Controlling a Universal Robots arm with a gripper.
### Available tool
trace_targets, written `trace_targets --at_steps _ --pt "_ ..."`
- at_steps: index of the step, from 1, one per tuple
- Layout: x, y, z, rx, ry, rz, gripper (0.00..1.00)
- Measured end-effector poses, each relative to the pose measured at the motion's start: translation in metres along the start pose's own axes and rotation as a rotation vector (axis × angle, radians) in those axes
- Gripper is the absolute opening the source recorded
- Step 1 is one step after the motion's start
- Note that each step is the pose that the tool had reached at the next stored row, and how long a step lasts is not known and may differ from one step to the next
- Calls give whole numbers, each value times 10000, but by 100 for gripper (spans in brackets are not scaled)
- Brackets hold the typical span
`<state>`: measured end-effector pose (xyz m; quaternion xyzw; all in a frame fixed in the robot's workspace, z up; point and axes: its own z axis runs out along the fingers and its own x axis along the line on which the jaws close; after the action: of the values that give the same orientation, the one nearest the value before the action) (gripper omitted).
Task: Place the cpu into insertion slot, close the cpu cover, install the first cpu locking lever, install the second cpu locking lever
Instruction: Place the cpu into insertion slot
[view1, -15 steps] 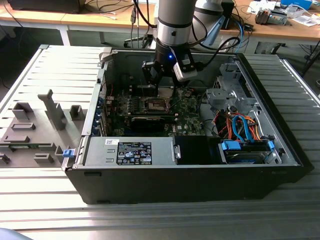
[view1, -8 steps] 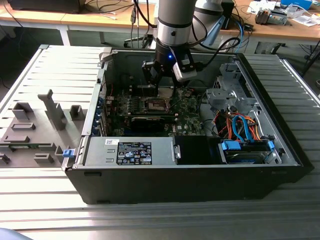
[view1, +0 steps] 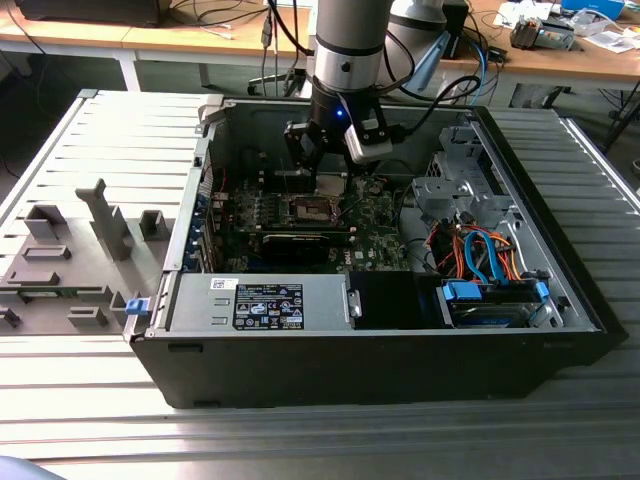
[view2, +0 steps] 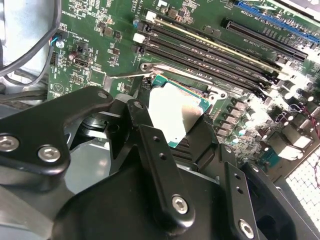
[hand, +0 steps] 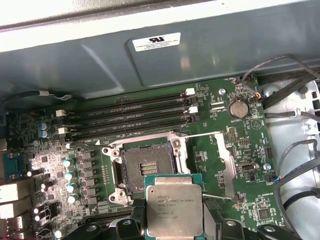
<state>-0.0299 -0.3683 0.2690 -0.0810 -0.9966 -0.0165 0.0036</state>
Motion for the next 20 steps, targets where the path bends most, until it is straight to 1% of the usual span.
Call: trace_targets --at_steps 20 --pt "0 0 0 27 -19 423 54"
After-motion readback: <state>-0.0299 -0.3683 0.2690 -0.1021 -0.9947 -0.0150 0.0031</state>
